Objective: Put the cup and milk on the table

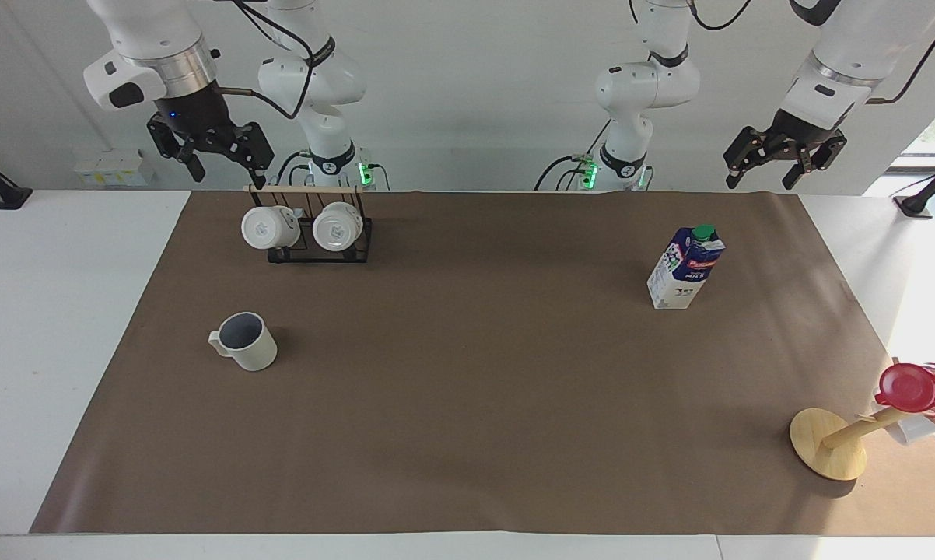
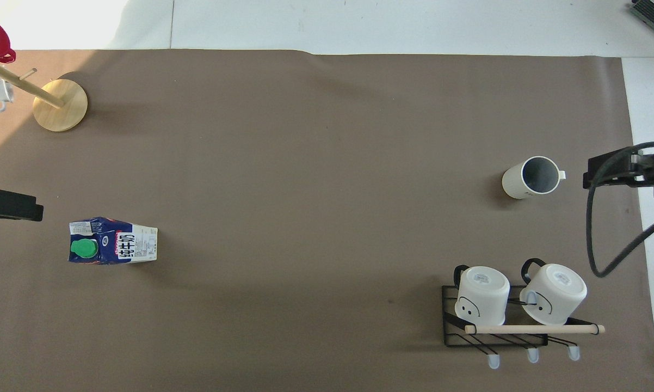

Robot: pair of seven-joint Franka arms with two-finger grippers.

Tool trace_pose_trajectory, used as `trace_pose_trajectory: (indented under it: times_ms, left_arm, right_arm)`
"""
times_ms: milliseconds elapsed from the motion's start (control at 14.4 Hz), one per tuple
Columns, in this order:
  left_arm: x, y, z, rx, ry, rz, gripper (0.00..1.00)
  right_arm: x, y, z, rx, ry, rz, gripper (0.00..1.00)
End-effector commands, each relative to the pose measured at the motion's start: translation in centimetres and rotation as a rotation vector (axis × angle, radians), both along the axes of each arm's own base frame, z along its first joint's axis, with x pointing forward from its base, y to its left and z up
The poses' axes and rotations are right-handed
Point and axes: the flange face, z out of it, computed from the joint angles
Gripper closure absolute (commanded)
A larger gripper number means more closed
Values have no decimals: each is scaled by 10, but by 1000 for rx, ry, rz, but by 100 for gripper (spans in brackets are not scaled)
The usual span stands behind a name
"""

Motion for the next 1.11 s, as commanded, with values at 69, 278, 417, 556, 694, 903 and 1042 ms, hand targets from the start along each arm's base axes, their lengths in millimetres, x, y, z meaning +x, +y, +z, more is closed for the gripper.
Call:
trace_pose_trajectory:
  times_ms: [69,278,417,556,694,903,1042]
  left_arm:
    - [-1,4,5,16,10,11,0]
    - [-1,4,5,16,10,11,0]
    - [-1,4,5,16,10,11,0]
    - [-1,4,5,16,10,11,0]
    - [-1,4,5,16,10,11,0]
    - [-1,4,5,16,10,11,0]
    - [-1,4,5,16,10,11,0]
  right_arm:
    - [-3,-4,-1,18,-6,12,0]
    - [-3,-4,0,19,-7,12,0]
    - [-4,-4,-1,18,-3,12,0]
    - [-3,-4,-1,18,-4,12,0]
    - [-6,-4,-1,18,8,12,0]
    - [-7,-4,-2,18,20,11,0]
    - [-8,-4,-2,18,22,16,0]
